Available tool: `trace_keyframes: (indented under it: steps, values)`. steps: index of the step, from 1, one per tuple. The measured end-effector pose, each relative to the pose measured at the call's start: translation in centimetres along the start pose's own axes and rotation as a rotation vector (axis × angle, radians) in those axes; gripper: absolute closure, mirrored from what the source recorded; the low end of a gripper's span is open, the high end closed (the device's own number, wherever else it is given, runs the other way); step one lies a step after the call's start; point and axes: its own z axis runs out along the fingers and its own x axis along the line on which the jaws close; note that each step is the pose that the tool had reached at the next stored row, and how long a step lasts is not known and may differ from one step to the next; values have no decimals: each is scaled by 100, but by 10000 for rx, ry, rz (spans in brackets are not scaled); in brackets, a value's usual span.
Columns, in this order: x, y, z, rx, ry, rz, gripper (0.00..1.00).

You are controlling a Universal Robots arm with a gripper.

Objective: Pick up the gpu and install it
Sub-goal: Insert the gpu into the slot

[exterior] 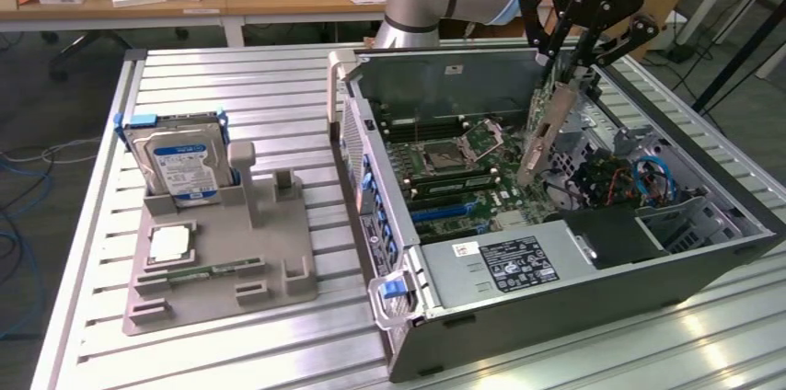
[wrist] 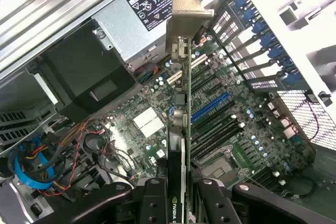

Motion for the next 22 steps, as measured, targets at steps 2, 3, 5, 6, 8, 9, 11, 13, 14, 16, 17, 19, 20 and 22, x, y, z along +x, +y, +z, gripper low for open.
trace_keyframes:
  steps: [2,3,5,6,8,9,11,13,14,16,17,19,20,22]
  values:
    - [0,0,0,0,0,0,74]
    - [0,0,0,0,-1,0,74]
    - [0,0,0,0,0,-1,74]
    - [0,0,0,0,0,0,74]
    - [0,0,0,0,0,0,74]
    - [0,0,0,0,0,0,74]
    - [0,0,0,0,0,0,74]
    - [0,0,0,0,0,0,74]
    - [0,0,1,-1,0,3,74]
    - [-1,-1,8,5,-4,230,74]
    - [0,-1,14,9,-5,367,74]
    - [-1,-1,27,11,-15,653,74]
    - [-1,-1,34,11,-21,800,74]
    - [0,-2,50,12,-34,1107,74]
